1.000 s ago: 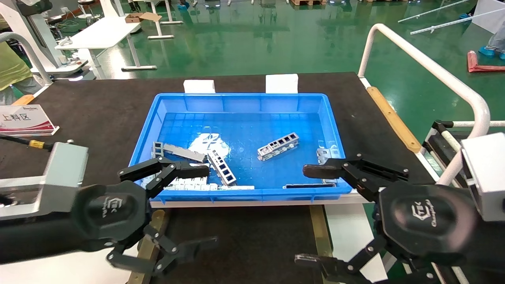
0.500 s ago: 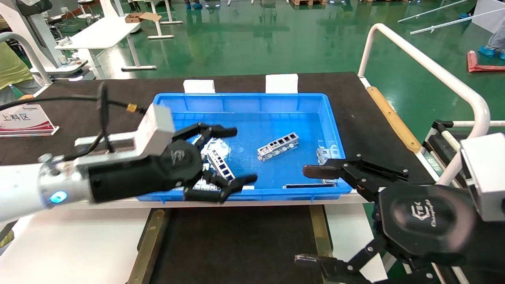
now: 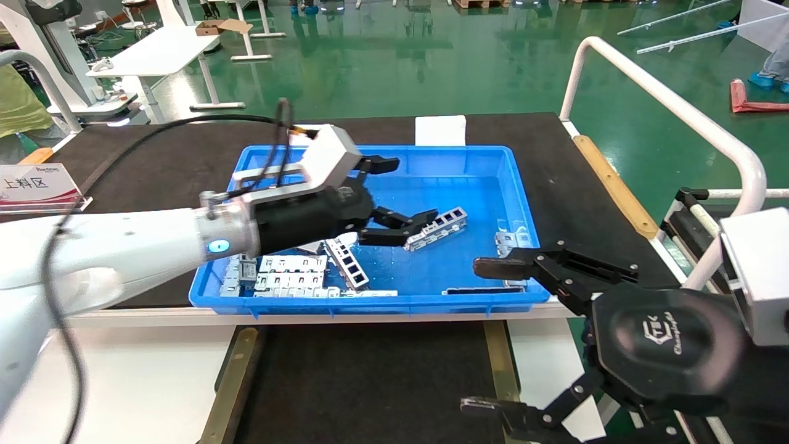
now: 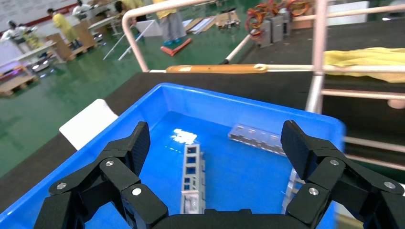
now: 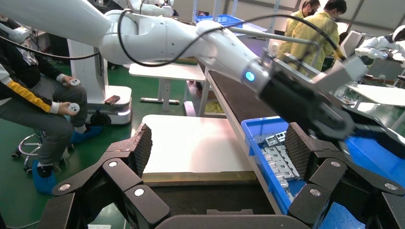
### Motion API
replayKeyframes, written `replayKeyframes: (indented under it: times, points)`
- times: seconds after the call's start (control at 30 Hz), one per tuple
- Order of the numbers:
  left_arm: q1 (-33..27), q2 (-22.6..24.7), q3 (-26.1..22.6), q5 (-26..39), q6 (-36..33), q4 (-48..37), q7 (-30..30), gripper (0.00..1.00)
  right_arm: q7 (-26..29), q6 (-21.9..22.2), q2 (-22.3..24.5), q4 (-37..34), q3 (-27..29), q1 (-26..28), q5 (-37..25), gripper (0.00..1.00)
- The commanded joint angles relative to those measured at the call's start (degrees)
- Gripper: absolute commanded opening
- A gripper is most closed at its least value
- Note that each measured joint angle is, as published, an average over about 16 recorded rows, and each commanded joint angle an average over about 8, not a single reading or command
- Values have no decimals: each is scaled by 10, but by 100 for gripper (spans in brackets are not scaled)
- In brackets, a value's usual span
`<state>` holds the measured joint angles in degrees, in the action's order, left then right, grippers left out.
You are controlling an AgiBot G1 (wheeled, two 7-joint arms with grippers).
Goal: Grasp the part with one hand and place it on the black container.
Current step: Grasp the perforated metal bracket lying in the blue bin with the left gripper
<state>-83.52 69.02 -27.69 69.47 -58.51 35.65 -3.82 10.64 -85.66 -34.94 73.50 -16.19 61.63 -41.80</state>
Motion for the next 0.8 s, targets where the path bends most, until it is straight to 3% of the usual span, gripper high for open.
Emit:
replayKeyframes:
  times: [0.03, 0.33, 0.8]
  points:
    - [-13, 27, -3, 7, 16, -41, -19, 100, 0, 0, 0, 0, 0, 0, 0, 100]
    - [-41, 93, -30, 2, 67, -156, -79, 100, 0, 0, 0, 0, 0, 0, 0, 100]
    - [-17, 98, -175, -70, 179, -114, -20, 100, -1, 0, 0, 0, -1, 0, 1, 100]
